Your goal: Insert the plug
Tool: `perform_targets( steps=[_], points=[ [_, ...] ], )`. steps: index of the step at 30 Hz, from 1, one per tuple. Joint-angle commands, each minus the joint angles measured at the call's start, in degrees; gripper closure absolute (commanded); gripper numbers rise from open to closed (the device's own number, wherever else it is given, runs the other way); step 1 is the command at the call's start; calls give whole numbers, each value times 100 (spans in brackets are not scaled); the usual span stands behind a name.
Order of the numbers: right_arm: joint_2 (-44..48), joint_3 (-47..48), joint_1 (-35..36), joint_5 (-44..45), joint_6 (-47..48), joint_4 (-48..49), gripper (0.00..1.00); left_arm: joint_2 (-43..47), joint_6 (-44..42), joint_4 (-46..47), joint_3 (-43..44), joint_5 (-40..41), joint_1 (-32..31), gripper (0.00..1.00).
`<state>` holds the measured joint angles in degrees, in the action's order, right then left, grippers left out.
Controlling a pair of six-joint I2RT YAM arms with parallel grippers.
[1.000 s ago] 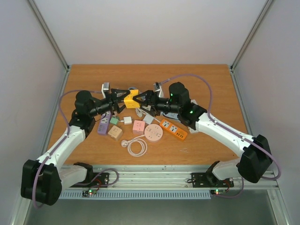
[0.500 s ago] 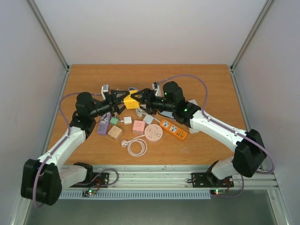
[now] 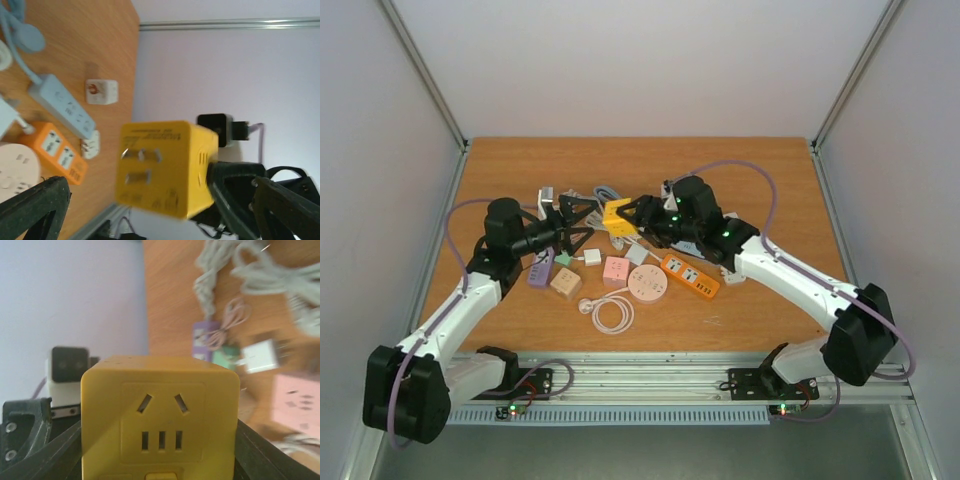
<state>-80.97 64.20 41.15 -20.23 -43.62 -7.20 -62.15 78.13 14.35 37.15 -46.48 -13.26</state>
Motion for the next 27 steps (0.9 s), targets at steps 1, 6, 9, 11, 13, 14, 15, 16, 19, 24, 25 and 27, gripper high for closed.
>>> perform_targets(
  steps=[1, 6, 9, 11, 13, 14, 15, 16, 19, 24, 25, 27],
  points=[
    [519, -21, -297, 855, 1128, -1340, 59, 209, -1301, -1334, 324, 293, 12, 1],
    [574, 13, -692, 1590, 2140, -2575, 59, 467, -2505, -3033, 859, 935, 25, 1],
    [332, 163, -827, 2213, 2738, -3209, 59, 651, -3278, -3961, 1417, 1420, 29, 1],
    [130, 284, -854, 2665, 3005, -3527, 59, 761, -3672, -4399, 1723, 1718, 25, 1],
    [-97, 408, -858, 2970, 3181, -3681, 59, 836, -4131, -4756, 1980, 2070, 25, 1],
    [-219, 457, -866, 3066, 3224, -3725, 59, 850, -4342, -4920, 2075, 2245, 25, 1],
    [-320, 495, -883, 3110, 3259, -3723, 59, 852, -4500, -5070, 2174, 2480, 25, 1],
    [-434, 524, -888, 3152, 3297, -3700, 60, 854, -4731, -5198, 2236, 2626, 25, 1],
    [-712, 581, -901, 3292, 3375, -3582, 60, 845, -5141, -5497, 2362, 3108, 27, 1],
    [-1152, 737, -969, 3449, 3512, -3497, 60, 921, -5523, -5346, 2112, 3842, 38, 1],
    [-1210, 759, -996, 3432, 3528, -3495, 60, 925, -5520, -5266, 2025, 3843, 55, 1],
    [-1315, 799, -1041, 3395, 3559, -3487, 59, 916, -5474, -5104, 1886, 3617, 104, 1]
  ],
)
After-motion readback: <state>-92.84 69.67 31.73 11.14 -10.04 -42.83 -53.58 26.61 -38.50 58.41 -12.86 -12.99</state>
